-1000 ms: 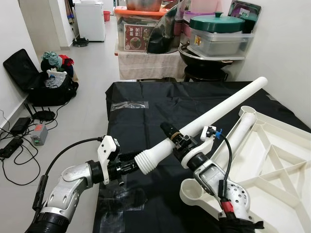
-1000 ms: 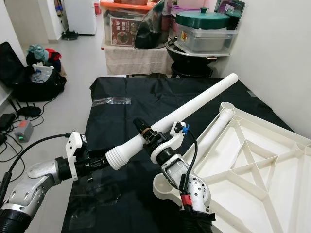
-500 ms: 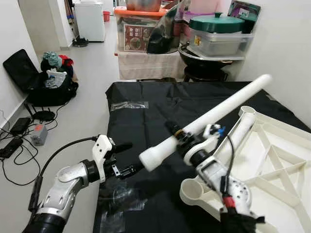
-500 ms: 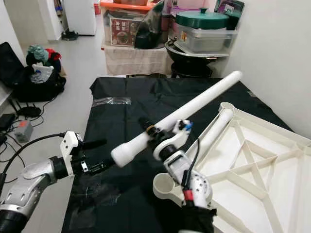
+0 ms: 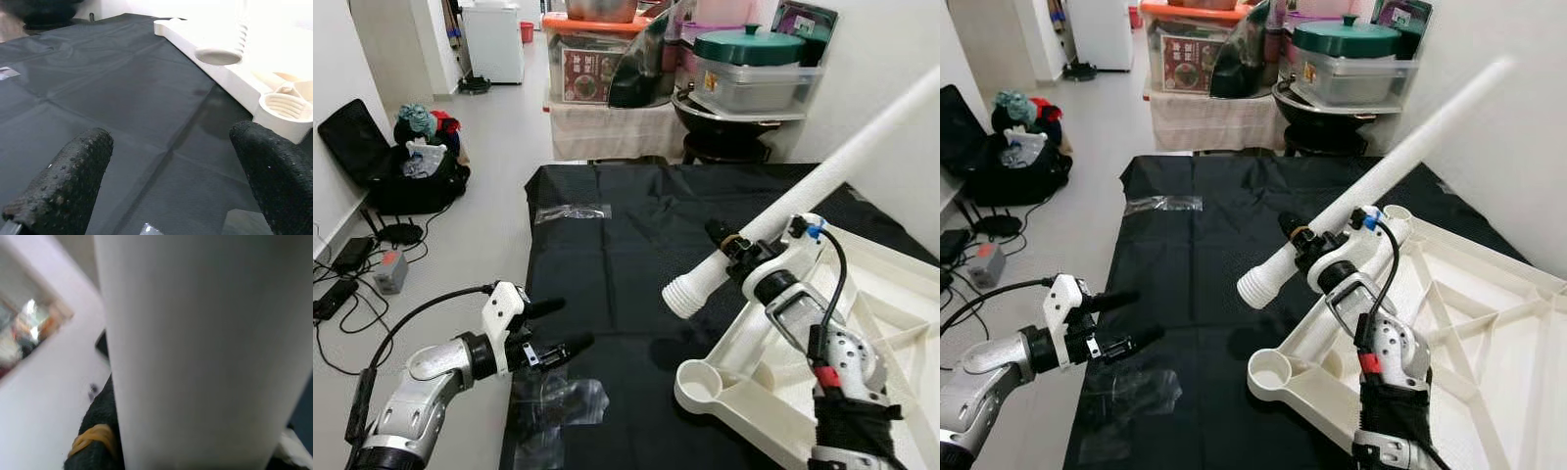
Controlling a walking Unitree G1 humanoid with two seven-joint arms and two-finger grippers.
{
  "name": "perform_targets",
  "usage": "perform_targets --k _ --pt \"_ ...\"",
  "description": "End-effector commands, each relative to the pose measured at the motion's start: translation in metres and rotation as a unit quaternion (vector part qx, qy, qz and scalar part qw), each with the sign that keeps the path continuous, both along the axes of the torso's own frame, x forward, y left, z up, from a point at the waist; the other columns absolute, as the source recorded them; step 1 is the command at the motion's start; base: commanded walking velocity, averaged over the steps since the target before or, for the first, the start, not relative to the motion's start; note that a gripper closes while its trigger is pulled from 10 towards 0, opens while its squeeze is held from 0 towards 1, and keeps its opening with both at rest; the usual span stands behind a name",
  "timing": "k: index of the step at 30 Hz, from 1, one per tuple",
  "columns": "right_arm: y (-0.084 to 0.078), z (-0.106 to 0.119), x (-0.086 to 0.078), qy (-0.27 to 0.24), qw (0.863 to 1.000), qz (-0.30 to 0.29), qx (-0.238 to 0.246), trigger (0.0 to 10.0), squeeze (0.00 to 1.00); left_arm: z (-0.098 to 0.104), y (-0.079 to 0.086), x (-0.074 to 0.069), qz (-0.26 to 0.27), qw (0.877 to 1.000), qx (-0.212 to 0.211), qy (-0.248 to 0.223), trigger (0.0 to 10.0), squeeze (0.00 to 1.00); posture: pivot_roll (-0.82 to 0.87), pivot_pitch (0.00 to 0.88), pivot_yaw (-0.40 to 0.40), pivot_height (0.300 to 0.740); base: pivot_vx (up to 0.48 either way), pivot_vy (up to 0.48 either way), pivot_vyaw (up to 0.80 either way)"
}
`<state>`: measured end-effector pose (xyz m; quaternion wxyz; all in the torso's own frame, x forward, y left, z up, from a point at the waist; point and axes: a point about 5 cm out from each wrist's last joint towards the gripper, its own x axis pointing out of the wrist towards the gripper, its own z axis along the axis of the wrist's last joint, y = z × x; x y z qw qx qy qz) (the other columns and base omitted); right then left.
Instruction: Building children table
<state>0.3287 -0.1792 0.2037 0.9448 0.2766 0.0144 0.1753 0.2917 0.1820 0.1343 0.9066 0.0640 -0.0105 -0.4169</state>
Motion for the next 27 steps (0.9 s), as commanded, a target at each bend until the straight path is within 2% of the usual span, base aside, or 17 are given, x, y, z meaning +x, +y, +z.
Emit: perform_targets --k 1,2,3,4,5,8,10,13,24,27 --pt "0.009 0.012 -0.012 -0.052 0.995 0.053 -0.06 0.0 0.0 0.001 0.003 0.004 0.023 1.0 0.001 0.0 10.0 0.0 0.07 0.0 -0.082 0.74 0.0 0.0 0.0" --pt "0.013 0.015 -0.023 -0.081 0.987 0.097 -0.097 0.0 0.0 0.002 0.004 0.006 0.035 0.999 -0.001 -0.004 10.0 0.0 0.07 0.0 -0.082 0.74 0.0 0.0 0.0" --pt "0.013 0.015 -0.023 -0.081 0.987 0.097 -0.097 0.0 0.0 0.002 0.004 0.006 0.035 0.999 -0.001 -0.004 10.0 0.0 0.07 0.0 -0.082 0.74 0.0 0.0 0.0" --pt "0.017 0.014 -0.04 -0.121 0.965 0.165 -0.163 0.0 0.0 0.003 0.005 0.009 0.052 0.999 -0.005 -0.007 10.0 0.0 0.07 0.0 -0.082 0.74 0.0 0.0 0.0" --pt "0.017 0.014 -0.04 -0.121 0.965 0.165 -0.163 0.0 0.0 0.003 0.005 0.009 0.052 0.999 -0.005 -0.007 10.0 0.0 0.07 0.0 -0.082 0.74 0.0 0.0 0.0" --pt "0.021 0.014 -0.054 -0.147 0.945 0.225 -0.188 0.0 0.0 0.004 0.005 0.011 0.062 0.998 -0.015 -0.008 10.0 0.0 0.06 0.0 -0.08 0.74 0.0 0.0 0.0" --pt "0.023 0.014 -0.057 -0.151 0.941 0.237 -0.188 0.0 0.0 0.004 0.005 0.011 0.065 0.998 -0.017 -0.008 10.0 0.0 0.06 0.0 -0.08 0.74 0.0 0.0 0.0" --pt "0.027 0.008 -0.062 -0.164 0.926 0.267 -0.212 0.0 0.0 0.004 0.006 0.011 0.072 0.997 -0.019 -0.008 10.0 0.0 0.06 0.0 -0.084 0.74 0.0 0.0 0.0" --pt "0.023 -0.013 -0.057 -0.169 0.913 0.258 -0.266 0.0 0.0 0.003 0.008 0.01 0.089 0.996 -0.019 -0.009 10.0 0.0 0.08 0.0 -0.091 0.74 0.0 0.0 0.0" --pt "0.013 -0.026 -0.057 -0.159 0.91 0.254 -0.287 0.0 0.0 0.002 0.008 0.009 0.091 0.996 -0.02 -0.009 10.0 0.0 0.08 0.0 -0.089 0.74 0.0 0.0 0.0"
